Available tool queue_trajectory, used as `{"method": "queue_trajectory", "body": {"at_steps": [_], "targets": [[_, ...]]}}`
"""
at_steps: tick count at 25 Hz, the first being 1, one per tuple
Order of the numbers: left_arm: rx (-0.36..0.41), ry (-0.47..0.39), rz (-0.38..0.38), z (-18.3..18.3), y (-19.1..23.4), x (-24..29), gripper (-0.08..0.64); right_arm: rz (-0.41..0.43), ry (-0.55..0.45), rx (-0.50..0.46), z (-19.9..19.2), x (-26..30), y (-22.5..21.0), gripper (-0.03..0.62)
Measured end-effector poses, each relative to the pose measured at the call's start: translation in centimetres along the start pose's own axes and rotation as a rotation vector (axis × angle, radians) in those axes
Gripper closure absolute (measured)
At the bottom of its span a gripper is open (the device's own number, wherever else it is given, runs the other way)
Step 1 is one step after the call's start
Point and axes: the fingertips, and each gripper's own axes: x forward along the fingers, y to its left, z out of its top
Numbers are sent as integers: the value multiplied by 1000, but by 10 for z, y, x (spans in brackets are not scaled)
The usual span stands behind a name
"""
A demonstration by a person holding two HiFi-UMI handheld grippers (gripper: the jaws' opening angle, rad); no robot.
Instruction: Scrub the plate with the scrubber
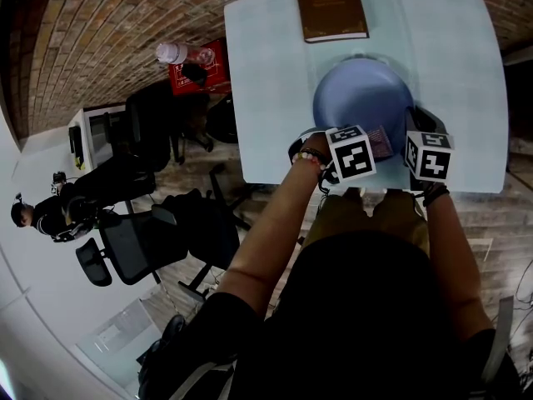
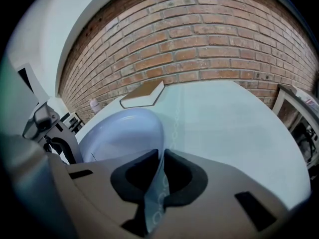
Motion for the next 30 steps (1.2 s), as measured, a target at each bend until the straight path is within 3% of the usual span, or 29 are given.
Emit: {"method": "queue_trajectory", "body": {"at_steps": [9, 15, 19, 27, 30], "targets": [[-23, -149, 4, 27, -4, 1, 483, 8, 0, 16, 0, -2, 1, 529], [-117, -267, 177, 47, 20, -3, 483, 13, -3, 24, -1, 0, 1, 529], [-111, -273, 324, 52, 38, -6, 483, 15, -4, 24, -1, 0, 0, 529], [-177, -244, 399, 49, 56, -14, 483, 14, -3, 11, -1, -4, 2, 529], [-241, -266, 451, 45, 73, -21, 483, 14, -3, -7, -1, -4, 2, 528]]}}
